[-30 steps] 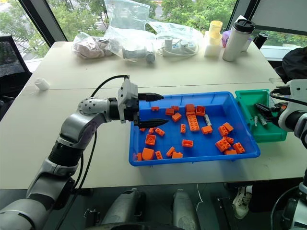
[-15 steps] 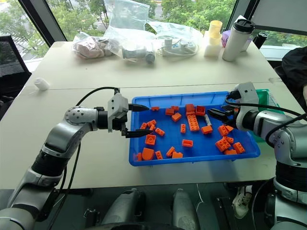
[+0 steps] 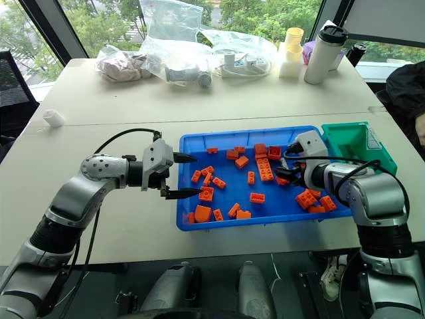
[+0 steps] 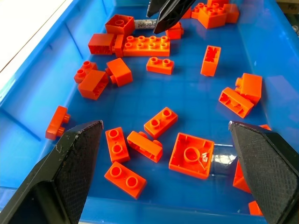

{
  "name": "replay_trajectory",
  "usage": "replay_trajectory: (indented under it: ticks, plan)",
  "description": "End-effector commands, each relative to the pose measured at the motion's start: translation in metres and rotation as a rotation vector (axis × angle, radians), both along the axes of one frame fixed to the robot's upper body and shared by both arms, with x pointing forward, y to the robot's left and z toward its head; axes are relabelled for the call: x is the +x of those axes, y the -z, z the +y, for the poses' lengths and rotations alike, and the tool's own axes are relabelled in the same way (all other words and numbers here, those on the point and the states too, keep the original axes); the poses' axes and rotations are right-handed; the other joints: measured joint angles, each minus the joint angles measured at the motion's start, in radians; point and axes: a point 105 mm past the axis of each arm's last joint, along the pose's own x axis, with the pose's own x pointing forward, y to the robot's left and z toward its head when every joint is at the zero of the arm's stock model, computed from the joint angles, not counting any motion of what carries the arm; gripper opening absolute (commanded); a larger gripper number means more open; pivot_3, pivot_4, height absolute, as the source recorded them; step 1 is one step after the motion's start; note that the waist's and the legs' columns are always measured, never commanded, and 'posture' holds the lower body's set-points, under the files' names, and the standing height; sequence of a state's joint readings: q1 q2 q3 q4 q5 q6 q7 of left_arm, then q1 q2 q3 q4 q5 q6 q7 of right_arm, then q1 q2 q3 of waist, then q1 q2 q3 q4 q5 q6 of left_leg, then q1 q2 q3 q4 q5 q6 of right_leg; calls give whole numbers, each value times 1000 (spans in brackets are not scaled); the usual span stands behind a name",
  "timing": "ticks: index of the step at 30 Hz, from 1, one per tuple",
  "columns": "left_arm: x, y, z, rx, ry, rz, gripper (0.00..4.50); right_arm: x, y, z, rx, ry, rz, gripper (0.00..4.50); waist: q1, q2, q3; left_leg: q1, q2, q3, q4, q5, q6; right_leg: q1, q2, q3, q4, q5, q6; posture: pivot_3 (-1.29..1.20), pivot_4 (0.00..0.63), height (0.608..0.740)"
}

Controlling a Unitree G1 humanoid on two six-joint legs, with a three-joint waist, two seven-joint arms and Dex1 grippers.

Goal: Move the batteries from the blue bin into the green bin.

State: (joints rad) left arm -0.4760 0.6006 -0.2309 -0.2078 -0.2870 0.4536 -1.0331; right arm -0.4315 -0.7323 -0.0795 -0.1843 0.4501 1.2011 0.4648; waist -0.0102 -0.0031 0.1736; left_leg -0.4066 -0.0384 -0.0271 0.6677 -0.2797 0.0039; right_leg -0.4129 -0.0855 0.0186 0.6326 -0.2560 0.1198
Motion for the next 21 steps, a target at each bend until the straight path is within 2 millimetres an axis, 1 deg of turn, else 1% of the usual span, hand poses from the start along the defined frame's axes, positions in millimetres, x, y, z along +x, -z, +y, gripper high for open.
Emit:
replay_trajectory:
  ticks: [1, 2, 3, 4, 5, 9, 10, 13, 17, 18, 21]
  plan:
    - [-2, -7, -6, -8, 18, -37, 4500, 8, -7, -3, -39, -5, -43, 3329, -1, 0, 0, 0, 0, 0, 0, 0, 0, 0, 0, 0, 0, 0, 0, 0, 150, 740]
    - [-2, -7, -7, -9, 18, -38, 4500, 10, -6, -4, -50, -6, -42, 3329, -1, 0, 0, 0, 0, 0, 0, 0, 0, 0, 0, 0, 0, 0, 0, 0, 150, 740]
    - [-2, -8, -7, -11, 18, -42, 4500, 11, -5, -5, -68, -10, -43, 3104, -1, 0, 0, 0, 0, 0, 0, 0, 0, 0, 0, 0, 0, 0, 0, 0, 150, 740]
    - [-2, -8, -8, -13, 17, -44, 4500, 12, -4, -4, -76, -18, -42, 2783, -1, 0, 0, 0, 0, 0, 0, 0, 0, 0, 0, 0, 0, 0, 0, 0, 150, 740]
    - [-2, -8, -8, -14, 17, -46, 4500, 12, -4, -4, -79, -24, -42, 2400, -1, 0, 0, 0, 0, 0, 0, 0, 0, 0, 0, 0, 0, 0, 0, 0, 150, 740]
    - [-2, -9, -8, -15, 15, -50, 4500, 14, -5, -3, -97, -38, -48, 363, -1, 0, 0, 0, 0, 0, 0, 0, 0, 0, 0, 0, 0, 0, 0, 0, 150, 740]
    - [-2, -10, -8, -15, 15, -51, 4500, 14, -6, -2, -98, -38, -50, 66, -1, 0, 0, 0, 0, 0, 0, 0, 0, 0, 0, 0, 0, 0, 0, 0, 150, 740]
    - [-1, -12, -7, -23, 12, -56, 4500, 16, -12, -4, -96, -26, -76, 22, 0, 0, 0, 0, 0, 0, 0, 0, 0, 0, 0, 0, 0, 0, 0, 0, 150, 740]
    - [6, -25, -9, -96, -7, -72, 4500, 21, -42, -15, -18, 50, -172, 22, 2, 0, 0, 0, 0, 0, 0, 0, 0, 0, 0, 0, 0, 0, 0, 0, 150, 740]
    - [9, -31, -11, -132, -11, -73, 4500, 22, -54, -22, 2, 87, -203, 22, 2, 0, 0, 0, 0, 0, 0, 0, 0, 0, 0, 0, 0, 0, 0, 0, 150, 740]
    - [17, -48, -20, -226, -2, -82, 4500, 21, -92, -55, 36, 236, -320, 22, 7, 0, 0, -1, 0, 0, 0, 0, 0, 0, 0, 0, 0, 0, 0, 0, 150, 740]
